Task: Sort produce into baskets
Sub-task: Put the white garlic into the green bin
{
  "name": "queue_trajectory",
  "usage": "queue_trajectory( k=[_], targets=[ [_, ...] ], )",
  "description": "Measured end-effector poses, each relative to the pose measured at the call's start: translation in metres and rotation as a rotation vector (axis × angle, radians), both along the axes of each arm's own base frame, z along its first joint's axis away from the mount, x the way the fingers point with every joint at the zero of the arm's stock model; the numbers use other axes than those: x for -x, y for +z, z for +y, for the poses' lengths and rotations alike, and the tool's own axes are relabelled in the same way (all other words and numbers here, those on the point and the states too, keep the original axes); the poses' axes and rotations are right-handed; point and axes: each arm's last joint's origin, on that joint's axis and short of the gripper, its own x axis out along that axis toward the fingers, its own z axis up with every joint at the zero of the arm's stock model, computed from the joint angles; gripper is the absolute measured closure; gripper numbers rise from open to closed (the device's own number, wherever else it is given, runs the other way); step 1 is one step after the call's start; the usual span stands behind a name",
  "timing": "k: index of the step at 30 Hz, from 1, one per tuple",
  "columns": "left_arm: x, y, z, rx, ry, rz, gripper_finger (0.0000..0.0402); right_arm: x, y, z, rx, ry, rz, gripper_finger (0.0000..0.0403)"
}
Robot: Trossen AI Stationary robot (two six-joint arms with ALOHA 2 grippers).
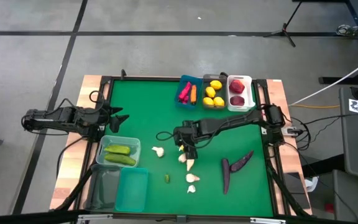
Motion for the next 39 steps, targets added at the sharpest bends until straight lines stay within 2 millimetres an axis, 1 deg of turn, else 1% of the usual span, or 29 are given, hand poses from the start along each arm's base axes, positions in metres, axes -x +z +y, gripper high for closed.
queue_trajectory(
  k=[3,5,11,13,18,23,31,34,39],
  targets=[
    [0.0,0.0,0.0,0.0,0.0,0.0,0.0073,-0.001,-0.002,-0.007,0.028,-0.056,0.003,0.018],
    [0.0,0.0,0.0,0.0,0.0,0.0,0.0073,0.0,-0.004,-0.01,0.035,-0.071,0.018,0.017],
    [0.0,0.0,0.0,-0.002,-0.001,0.001,0.0073,-0.001,-0.003,-0.01,0.08,-0.066,0.0,0.0122],
    [0.0,0.0,0.0,-0.002,-0.001,0.001,0.0073,-0.001,-0.003,-0.009,0.071,-0.065,-0.002,0.0107],
    [0.0,0.0,0.0,-0.003,-0.001,0.001,0.0073,-0.001,-0.003,-0.009,0.055,-0.091,0.005,0.0088],
    [0.0,0.0,0.0,-0.003,-0.001,0.001,0.0073,0.005,-0.005,-0.01,0.052,-0.119,0.061,0.0087],
    [0.0,0.0,0.0,-0.003,-0.001,0.001,0.0073,0.015,-0.024,-0.01,0.012,-0.151,0.12,0.0088],
    [0.0,0.0,0.0,-0.002,-0.001,0.001,0.0073,0.016,-0.026,-0.01,0.014,-0.15,0.125,0.0103],
    [0.0,0.0,0.0,-0.003,0.0,0.001,0.0073,0.015,-0.026,-0.01,0.017,-0.137,0.118,0.0149]
  ],
)
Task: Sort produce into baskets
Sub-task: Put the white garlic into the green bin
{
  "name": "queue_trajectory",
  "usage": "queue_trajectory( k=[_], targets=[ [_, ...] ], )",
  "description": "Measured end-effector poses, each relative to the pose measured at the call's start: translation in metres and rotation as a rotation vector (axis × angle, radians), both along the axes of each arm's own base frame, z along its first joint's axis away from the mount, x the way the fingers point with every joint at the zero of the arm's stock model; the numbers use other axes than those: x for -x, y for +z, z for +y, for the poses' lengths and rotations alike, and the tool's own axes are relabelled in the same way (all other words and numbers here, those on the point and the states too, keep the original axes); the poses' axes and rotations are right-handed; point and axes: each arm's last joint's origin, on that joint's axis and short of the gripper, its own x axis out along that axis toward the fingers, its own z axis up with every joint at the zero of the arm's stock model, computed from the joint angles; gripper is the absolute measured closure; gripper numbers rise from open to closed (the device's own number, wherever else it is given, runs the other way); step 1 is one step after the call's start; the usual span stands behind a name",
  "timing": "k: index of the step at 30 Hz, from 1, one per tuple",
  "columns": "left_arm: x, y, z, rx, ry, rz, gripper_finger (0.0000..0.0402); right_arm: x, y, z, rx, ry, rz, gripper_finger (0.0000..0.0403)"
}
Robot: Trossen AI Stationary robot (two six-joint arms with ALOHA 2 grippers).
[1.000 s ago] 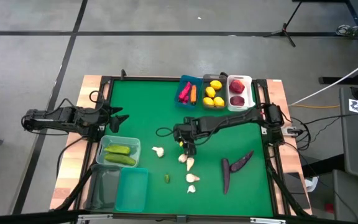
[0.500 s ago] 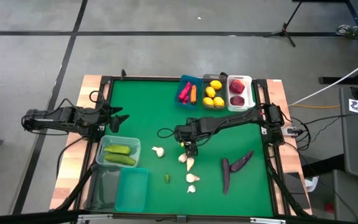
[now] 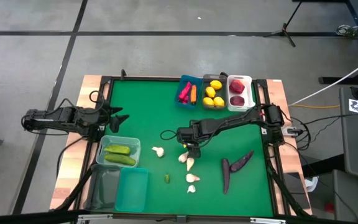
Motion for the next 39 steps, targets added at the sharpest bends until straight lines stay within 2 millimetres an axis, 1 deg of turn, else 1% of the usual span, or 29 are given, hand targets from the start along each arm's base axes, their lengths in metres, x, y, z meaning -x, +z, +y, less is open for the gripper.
queue_trajectory(
  k=[5,13,25,29,32,34,37,39],
  targets=[
    [0.0,0.0,0.0,-0.001,0.002,0.0,0.0073,-0.001,0.0,0.0,0.001,0.007,-0.015,0.0183],
    [0.0,0.0,0.0,-0.001,0.002,0.0,0.0073,-0.005,0.001,0.001,-0.028,0.016,-0.052,0.0216],
    [0.0,0.0,0.0,0.0,0.002,-0.001,0.0073,-0.01,0.003,0.002,-0.037,0.0,-0.102,0.0221],
    [0.0,0.0,0.0,0.0,0.003,-0.001,0.0073,-0.013,0.009,0.002,-0.039,-0.001,-0.119,0.0221],
    [0.0,0.0,0.0,0.0,0.003,-0.001,0.0073,-0.017,0.017,0.002,-0.041,-0.001,-0.145,0.0221],
    [0.0,0.0,0.0,0.001,0.003,-0.001,0.0073,-0.024,0.029,0.003,-0.056,0.004,-0.186,0.0221],
    [0.0,0.0,0.0,0.001,0.003,-0.002,0.0073,-0.035,0.052,0.006,-0.102,0.026,-0.27,0.0221],
    [0.0,0.0,0.0,0.002,0.004,-0.002,0.0073,-0.045,0.072,0.012,-0.142,0.058,-0.371,0.0221]
  ],
)
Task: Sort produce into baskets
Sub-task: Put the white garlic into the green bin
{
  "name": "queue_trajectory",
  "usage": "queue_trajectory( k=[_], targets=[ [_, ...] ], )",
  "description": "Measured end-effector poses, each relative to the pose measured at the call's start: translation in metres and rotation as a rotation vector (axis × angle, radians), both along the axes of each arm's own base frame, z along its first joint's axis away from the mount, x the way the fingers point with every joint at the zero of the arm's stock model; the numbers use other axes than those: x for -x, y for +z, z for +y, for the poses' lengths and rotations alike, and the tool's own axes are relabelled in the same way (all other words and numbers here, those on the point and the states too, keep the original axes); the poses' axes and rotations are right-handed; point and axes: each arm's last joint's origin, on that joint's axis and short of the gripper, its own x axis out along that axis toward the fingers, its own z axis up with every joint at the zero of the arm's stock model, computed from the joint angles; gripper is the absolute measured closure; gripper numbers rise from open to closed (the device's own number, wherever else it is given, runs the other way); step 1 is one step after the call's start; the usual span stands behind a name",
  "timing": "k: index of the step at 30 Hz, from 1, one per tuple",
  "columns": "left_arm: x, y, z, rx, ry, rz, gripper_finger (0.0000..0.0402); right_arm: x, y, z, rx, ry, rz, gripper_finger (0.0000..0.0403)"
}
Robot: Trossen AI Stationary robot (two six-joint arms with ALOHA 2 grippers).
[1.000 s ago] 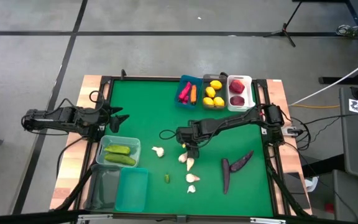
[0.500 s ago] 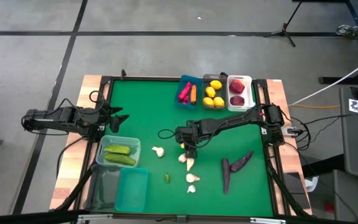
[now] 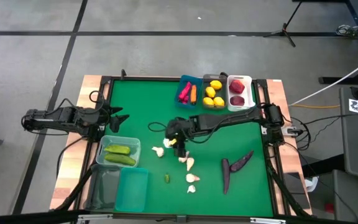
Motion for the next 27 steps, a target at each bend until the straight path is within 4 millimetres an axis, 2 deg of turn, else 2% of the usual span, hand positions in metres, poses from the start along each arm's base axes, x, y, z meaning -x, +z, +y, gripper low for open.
queue_trajectory(
  k=[3,6,9,12,15,18,24,27],
  targets=[
    [0.0,0.0,0.0,0.0,0.0,0.0,0.0073,-0.012,0.03,0.016,-0.045,0.091,-0.172,0.0221],
    [0.0,0.0,0.0,0.0,0.0,0.0,0.0073,-0.019,0.057,0.043,-0.079,0.191,-0.357,0.0221],
    [0.0,0.0,0.0,0.0,0.0,0.0,0.0073,-0.019,0.071,0.072,-0.078,0.275,-0.504,0.0221],
    [0.0,0.0,0.0,0.0,0.0,0.0,0.0073,-0.02,0.078,0.098,-0.061,0.283,-0.636,0.0221],
    [0.0,0.0,0.0,0.0,0.0,-0.001,0.0073,-0.024,0.075,0.121,-0.071,0.286,-0.74,0.0221],
    [0.0,0.0,0.0,0.0,0.0,-0.001,0.0073,-0.032,0.061,0.135,-0.089,0.294,-0.805,0.0221],
    [0.0,0.0,0.0,0.001,0.0,-0.001,0.0073,-0.052,0.029,0.141,-0.14,0.263,-0.782,0.0221],
    [0.0,0.0,0.0,0.0,0.0,0.0,0.0073,-0.069,0.018,0.144,-0.149,0.288,-0.75,0.0221]
  ],
)
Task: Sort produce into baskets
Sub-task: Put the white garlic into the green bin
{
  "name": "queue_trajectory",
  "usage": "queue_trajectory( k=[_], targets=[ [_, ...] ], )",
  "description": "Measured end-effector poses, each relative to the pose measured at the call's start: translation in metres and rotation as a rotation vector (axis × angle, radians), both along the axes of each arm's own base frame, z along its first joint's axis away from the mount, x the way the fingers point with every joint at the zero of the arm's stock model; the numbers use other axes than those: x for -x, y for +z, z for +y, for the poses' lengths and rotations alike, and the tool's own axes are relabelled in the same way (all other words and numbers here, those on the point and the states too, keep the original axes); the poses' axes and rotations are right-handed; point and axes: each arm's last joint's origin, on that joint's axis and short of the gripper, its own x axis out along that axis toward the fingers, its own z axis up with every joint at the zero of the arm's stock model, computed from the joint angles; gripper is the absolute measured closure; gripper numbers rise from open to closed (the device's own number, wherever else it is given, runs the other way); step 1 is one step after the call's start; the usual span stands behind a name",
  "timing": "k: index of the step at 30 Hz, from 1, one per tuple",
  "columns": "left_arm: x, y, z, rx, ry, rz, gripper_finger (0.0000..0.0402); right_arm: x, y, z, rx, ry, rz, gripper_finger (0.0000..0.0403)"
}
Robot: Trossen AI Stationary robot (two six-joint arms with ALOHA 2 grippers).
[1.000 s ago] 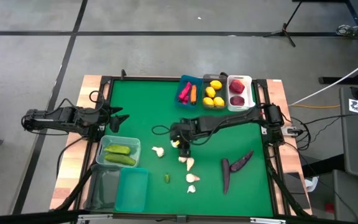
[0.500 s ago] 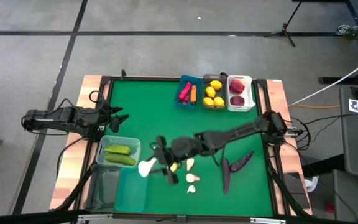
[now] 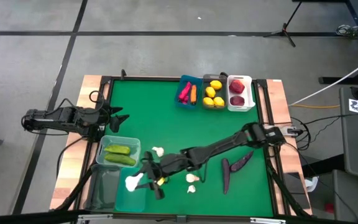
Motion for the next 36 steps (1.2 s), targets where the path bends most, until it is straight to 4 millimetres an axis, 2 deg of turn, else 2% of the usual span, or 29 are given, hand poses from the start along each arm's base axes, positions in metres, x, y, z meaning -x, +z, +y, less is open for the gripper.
queue_trajectory(
  k=[6,11,16,22,26,29,32,34,36],
  targets=[
    [0.0,0.0,0.0,0.004,0.003,-0.003,0.0073,-0.025,-0.011,-0.001,0.031,0.036,0.122,0.0221],
    [0.0,0.0,0.0,0.004,0.002,0.0,0.0073,-0.028,-0.026,-0.004,0.087,0.016,0.197,0.0212],
    [0.0,0.0,0.0,0.004,0.003,0.0,0.0073,-0.03,-0.028,-0.012,0.106,-0.024,0.212,0.0175],
    [0.0,0.0,0.0,0.005,0.003,0.0,0.0073,-0.03,-0.028,-0.013,0.106,-0.025,0.208,0.0116],
    [0.0,0.0,0.0,0.005,0.003,0.0,0.0073,-0.03,-0.026,-0.013,0.107,-0.025,0.212,0.0099],
    [0.0,-0.001,0.0,0.006,0.003,0.003,0.0073,-0.025,-0.017,-0.019,0.154,-0.05,0.243,0.0104],
    [0.0,-0.001,0.0,0.006,0.004,0.003,0.0073,-0.015,-0.002,-0.034,0.233,-0.148,0.31,0.011],
    [0.0,-0.001,0.0,0.006,0.004,0.003,0.0073,-0.011,0.0,-0.048,0.263,-0.23,0.376,0.011],
    [0.0,-0.001,0.0,0.006,0.004,0.004,0.0073,-0.009,-0.005,-0.061,0.249,-0.315,0.468,0.0109]
  ],
)
